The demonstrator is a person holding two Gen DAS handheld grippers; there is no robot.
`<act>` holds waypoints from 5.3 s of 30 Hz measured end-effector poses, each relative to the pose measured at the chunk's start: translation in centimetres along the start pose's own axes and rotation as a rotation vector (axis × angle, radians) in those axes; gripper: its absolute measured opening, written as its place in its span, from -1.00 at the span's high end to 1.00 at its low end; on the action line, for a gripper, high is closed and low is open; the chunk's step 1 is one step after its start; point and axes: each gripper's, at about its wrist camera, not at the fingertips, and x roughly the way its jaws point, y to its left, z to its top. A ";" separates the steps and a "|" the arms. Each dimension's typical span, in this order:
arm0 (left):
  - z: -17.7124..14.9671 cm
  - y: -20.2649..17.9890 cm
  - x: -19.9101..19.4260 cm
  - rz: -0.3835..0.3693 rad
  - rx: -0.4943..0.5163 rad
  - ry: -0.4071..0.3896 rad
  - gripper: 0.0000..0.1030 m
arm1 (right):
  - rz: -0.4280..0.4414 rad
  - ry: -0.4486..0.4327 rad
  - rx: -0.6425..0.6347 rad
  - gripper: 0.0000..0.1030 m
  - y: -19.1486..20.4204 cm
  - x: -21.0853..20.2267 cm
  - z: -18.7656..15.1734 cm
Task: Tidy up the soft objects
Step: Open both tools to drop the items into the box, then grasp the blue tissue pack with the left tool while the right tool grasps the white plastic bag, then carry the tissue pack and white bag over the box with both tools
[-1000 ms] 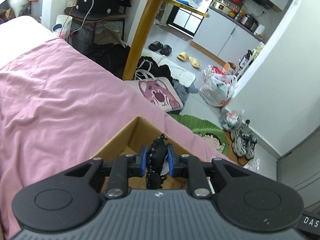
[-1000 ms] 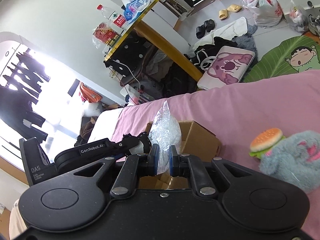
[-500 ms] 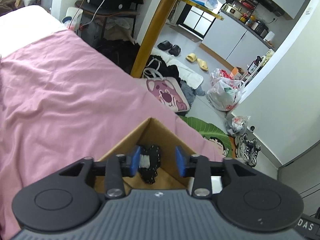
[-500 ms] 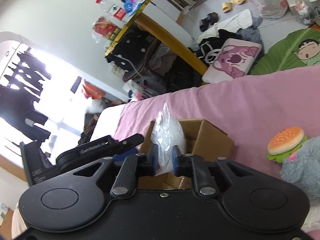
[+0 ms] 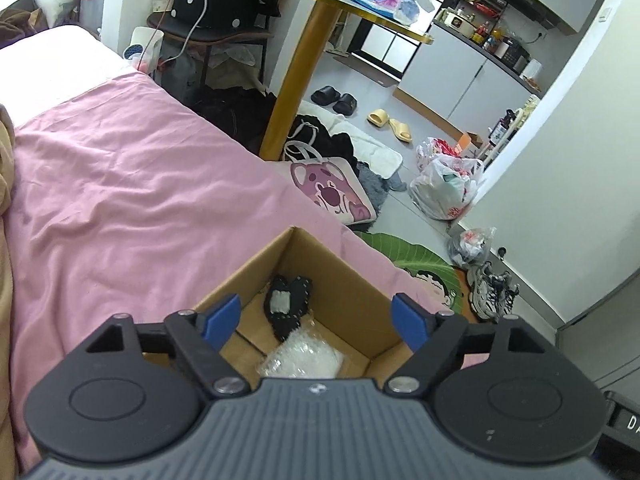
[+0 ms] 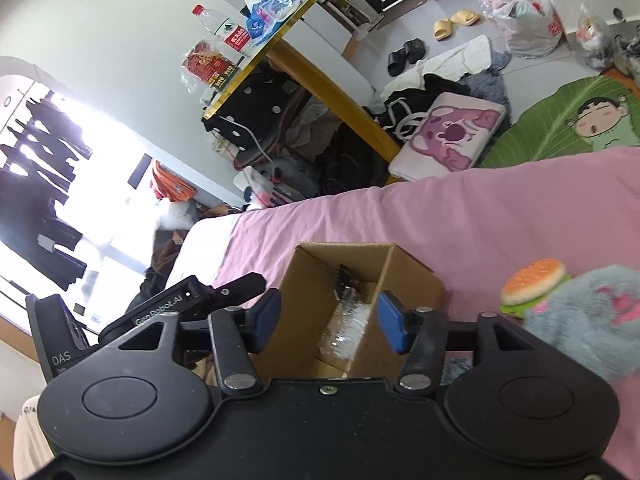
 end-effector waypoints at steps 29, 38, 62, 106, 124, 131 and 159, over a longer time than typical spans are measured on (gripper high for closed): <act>-6.5 -6.7 -6.1 -0.037 0.189 0.118 -0.62 | -0.218 0.023 0.058 -0.44 -3.8 -7.8 -3.2; -8.8 -8.6 -6.2 0.004 0.287 0.155 -0.62 | -0.269 0.040 0.056 -0.74 -4.8 -9.3 -4.8; -15.3 -12.1 -3.4 0.062 0.417 0.278 -0.62 | -0.269 0.090 0.232 -0.86 -9.1 -9.5 -7.2; -18.1 -11.9 7.1 0.039 0.417 0.328 -0.28 | -0.346 0.125 0.382 -0.45 -14.0 -2.5 -6.0; -16.2 -10.5 3.6 -0.003 0.300 0.288 0.04 | -0.321 0.106 0.316 0.14 -12.4 -3.4 -6.0; -15.0 -10.4 1.1 -0.018 0.281 0.254 0.04 | -0.278 0.063 0.290 0.14 -11.3 -5.1 -5.7; -5.6 -4.8 -6.7 -0.013 0.178 0.066 0.04 | -0.157 -0.024 0.121 0.15 -5.3 -6.4 -3.4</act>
